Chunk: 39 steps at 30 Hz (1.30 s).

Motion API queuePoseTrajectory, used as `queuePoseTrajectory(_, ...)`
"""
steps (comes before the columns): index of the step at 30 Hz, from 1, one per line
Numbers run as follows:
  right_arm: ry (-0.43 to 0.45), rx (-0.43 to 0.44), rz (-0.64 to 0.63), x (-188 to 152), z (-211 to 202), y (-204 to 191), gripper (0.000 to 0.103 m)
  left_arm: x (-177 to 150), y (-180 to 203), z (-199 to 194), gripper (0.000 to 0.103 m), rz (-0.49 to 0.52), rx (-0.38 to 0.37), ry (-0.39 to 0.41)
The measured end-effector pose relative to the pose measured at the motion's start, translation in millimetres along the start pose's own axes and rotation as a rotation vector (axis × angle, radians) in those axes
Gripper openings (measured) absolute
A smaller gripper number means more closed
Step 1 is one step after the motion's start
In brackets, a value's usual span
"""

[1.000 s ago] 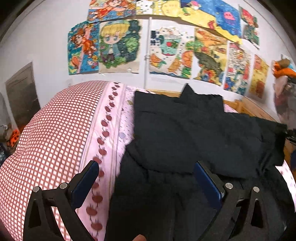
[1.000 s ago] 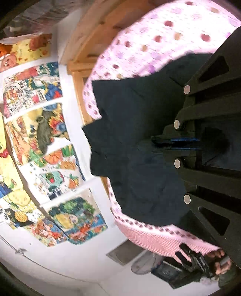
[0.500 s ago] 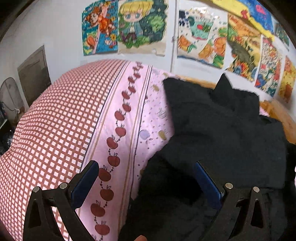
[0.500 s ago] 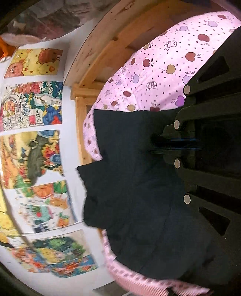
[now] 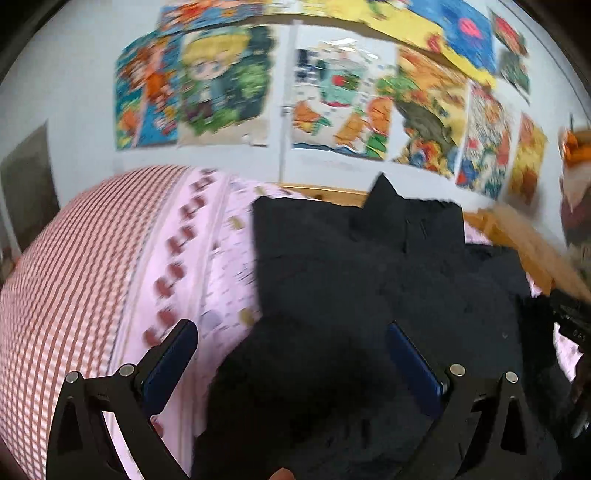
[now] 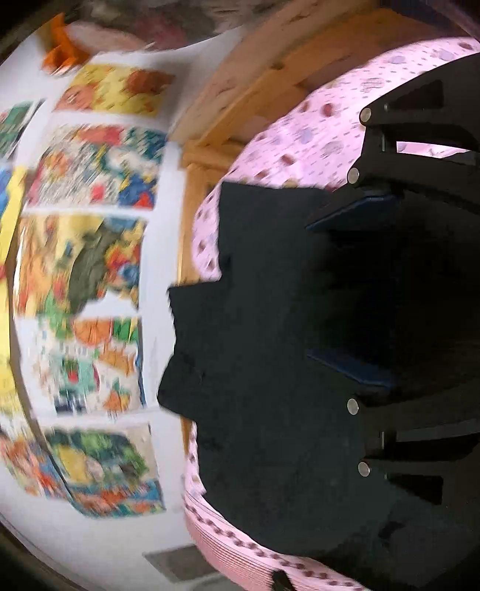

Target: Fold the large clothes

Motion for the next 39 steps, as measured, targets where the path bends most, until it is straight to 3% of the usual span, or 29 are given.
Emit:
queuePoseTrajectory(5,-0.064,0.032,-0.068,-14.9,13.5,-22.9,0.060,-8.0,25.2,32.5,0.103,0.142,0.051,-0.042)
queuePoseTrajectory(8,-0.093,-0.004,-0.142,-24.5,21.7,-22.5,0.063,-31.0,25.6,52.1,0.103,0.224,0.111,-0.132)
queuePoseTrajectory(13,-0.164,-0.073,-0.203,-47.3,35.1,-12.4,0.086,-58.3,17.8,65.1,0.103,0.153,0.083,-0.192)
queuePoseTrajectory(18,-0.198,-0.029,-0.093,-72.7,51.3,-3.1,0.101,-73.7,20.7,71.1,0.103,0.161,0.089,-0.201)
queuePoseTrajectory(25,-0.197,-0.007,-0.062,-93.2,59.7,-6.3,0.102,-85.0,29.5,73.6,0.103,0.245,0.139,-0.165)
queuePoseTrajectory(39,-0.156,0.010,-0.028,-100.1,56.8,-4.5,0.102,-91.5,30.4,73.3,0.103,0.220,0.128,-0.140)
Point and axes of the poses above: each gripper's, at about its wrist camera, not at the fingertips, and z roughly the way its jaws point, y to its right, x to its top, the point moved 10 cm from there along z, roughly the way its jaws point, and after that the axes turned 15 degrees about y, right-handed, at the moved point
